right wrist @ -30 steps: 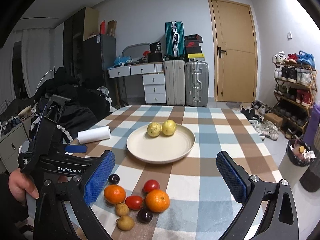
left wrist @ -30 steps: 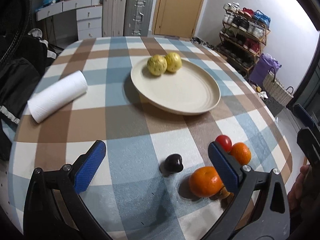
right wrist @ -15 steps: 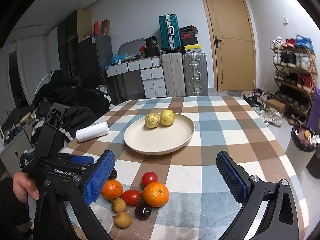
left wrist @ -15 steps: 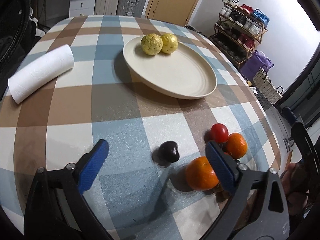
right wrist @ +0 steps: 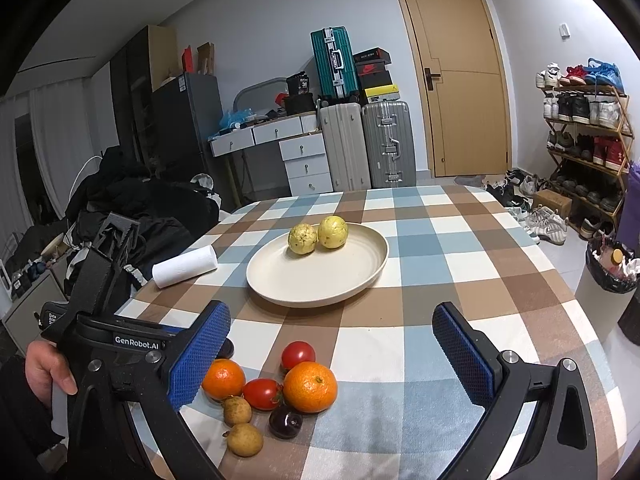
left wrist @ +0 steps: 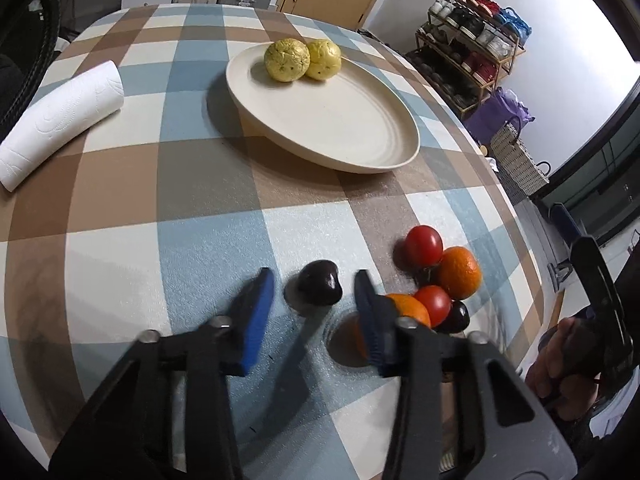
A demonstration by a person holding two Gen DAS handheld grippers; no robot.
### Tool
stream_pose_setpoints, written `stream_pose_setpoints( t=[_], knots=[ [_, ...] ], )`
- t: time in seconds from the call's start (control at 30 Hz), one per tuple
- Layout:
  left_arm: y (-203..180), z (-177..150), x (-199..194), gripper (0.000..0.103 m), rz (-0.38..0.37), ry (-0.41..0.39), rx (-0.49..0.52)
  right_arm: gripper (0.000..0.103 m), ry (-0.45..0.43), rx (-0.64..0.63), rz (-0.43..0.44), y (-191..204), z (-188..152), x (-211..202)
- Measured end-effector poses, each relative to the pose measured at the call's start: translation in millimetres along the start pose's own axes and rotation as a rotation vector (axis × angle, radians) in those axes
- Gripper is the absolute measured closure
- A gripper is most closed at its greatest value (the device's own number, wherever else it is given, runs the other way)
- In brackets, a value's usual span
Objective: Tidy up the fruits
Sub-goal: 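Close the left tool around a dark plum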
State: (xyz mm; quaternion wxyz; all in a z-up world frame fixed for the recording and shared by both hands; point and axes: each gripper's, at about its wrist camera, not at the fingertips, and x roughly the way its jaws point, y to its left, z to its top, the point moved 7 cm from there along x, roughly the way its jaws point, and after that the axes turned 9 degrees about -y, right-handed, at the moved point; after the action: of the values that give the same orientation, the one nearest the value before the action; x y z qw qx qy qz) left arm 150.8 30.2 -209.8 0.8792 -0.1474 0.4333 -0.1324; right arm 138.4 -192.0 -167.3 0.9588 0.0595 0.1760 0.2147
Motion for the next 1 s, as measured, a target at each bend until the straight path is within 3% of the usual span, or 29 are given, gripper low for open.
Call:
stream_pose_setpoints(
  t=[0.1,0.57,1.0],
  knots=[
    [-0.7,-1.9,1.0,0.081,-0.017,0.007,-0.004,0.000,0.000,-0.001,-0.001,0.0,-0.6,-0.4],
    [3.1,4.4,-10.5,0.082,-0.032,-0.033,-0.011,0.000,0.028,0.023,0.010,-3.9,-5.0,0.0],
    [2.4,12.3,-37.3,0.082,-0.078,-0.093,-0.019,0.000,0.163,0.075,0.046,-3.0,-32.7,2.5]
  ],
)
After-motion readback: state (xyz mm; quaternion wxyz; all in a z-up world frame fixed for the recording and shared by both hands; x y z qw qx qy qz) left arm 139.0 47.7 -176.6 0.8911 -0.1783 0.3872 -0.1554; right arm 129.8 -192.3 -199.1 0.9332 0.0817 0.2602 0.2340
